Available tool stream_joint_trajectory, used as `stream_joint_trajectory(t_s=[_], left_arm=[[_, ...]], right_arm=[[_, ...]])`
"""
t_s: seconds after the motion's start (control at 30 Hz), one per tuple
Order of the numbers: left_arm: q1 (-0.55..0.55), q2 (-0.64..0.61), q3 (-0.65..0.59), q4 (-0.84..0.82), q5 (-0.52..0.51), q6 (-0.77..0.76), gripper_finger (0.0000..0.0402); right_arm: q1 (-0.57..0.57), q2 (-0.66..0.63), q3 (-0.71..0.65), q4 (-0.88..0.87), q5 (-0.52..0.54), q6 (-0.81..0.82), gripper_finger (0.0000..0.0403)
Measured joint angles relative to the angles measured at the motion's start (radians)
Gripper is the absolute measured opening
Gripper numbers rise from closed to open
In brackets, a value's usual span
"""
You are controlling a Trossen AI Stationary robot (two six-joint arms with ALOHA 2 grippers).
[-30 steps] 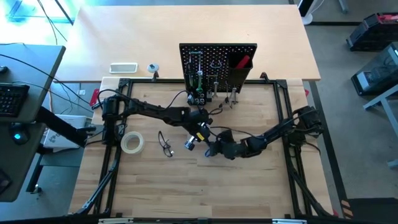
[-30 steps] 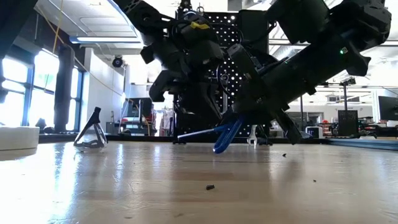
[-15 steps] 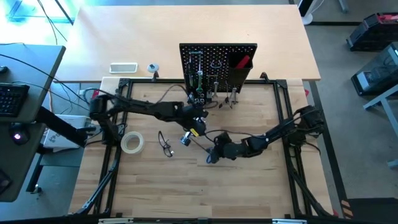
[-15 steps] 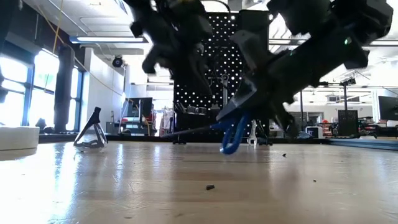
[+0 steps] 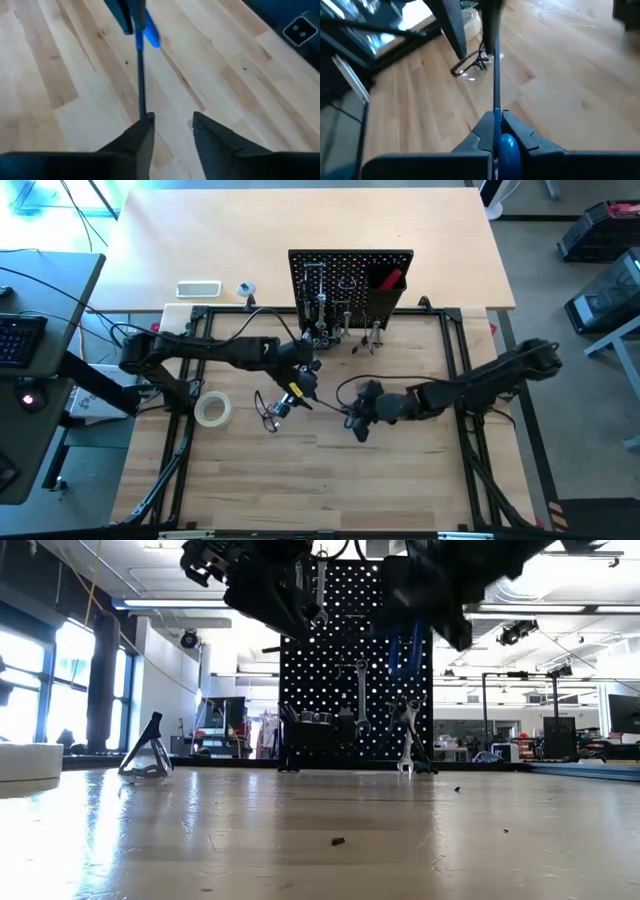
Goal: Hang tools onto peg board
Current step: Put the pick tool onto the peg board
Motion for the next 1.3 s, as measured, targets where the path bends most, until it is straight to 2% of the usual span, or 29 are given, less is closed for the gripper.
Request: stream_joint_trajectory(t_s=[0.23,0.53,0.73,0.97,1.3], left_arm=[[-0.032,0.02,0.0,0.093,-0.01,-0.095,0.0167],[-0.069,0.021,-0.001,0.11,-0.158,-0.127,0.0157],[-0.08,0.021,-0.002,0.097,-0.222,-0.134,0.0128],[-0.081,0.02,-0.002,0.099,-0.236,-0.142,0.0094],[-0.109,0.02,-0.002,0.073,-0.219,-0.126,0.0088]], right_arm=[[-0.02,0.042,0.221,-0.349,-0.027,-0.144,0.001],[-0.078,0.159,0.423,-0.537,-0.112,-0.31,0.001],[-0.093,0.216,0.506,-0.586,-0.14,-0.377,0.001],[-0.093,0.223,0.542,-0.596,-0.151,-0.408,0.001],[-0.089,0.223,0.533,-0.634,-0.186,-0.381,0.001]])
